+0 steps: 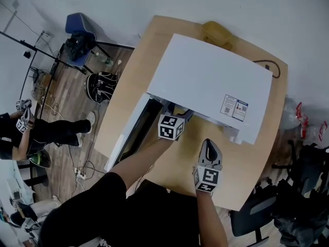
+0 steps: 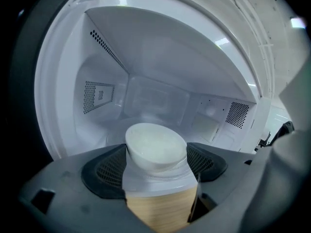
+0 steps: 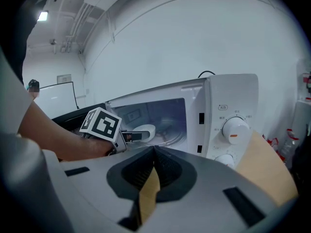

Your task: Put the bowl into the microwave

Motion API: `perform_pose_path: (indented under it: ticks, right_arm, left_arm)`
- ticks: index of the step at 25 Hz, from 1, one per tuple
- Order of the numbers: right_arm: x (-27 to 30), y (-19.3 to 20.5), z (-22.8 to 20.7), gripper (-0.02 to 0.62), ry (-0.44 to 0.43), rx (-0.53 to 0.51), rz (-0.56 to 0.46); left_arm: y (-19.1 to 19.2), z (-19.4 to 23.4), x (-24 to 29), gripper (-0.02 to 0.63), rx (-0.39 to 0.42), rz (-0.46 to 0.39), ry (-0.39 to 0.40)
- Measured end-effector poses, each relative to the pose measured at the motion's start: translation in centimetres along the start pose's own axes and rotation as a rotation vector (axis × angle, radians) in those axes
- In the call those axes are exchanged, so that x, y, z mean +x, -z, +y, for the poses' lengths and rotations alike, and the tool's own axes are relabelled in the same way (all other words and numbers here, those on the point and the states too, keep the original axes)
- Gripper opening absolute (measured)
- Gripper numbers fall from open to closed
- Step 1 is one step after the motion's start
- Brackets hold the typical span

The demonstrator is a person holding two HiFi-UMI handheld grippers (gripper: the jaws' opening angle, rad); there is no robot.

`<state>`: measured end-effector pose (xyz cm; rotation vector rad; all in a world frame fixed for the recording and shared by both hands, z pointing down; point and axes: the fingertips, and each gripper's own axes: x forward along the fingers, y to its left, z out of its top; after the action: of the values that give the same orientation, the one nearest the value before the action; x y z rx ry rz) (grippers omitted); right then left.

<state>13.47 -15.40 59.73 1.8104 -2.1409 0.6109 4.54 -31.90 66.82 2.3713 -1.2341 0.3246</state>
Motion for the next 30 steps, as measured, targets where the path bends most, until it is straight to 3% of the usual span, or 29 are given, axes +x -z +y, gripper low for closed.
perform_pose_path:
  ticks: [30]
  right_arm:
    - [0.9, 0.3, -2.5, 0.060, 0.029, 0.025, 0.015]
  left_arm:
    - [-1.4, -1.3, 4.1, 0.370, 0.053, -0.014, -0.007]
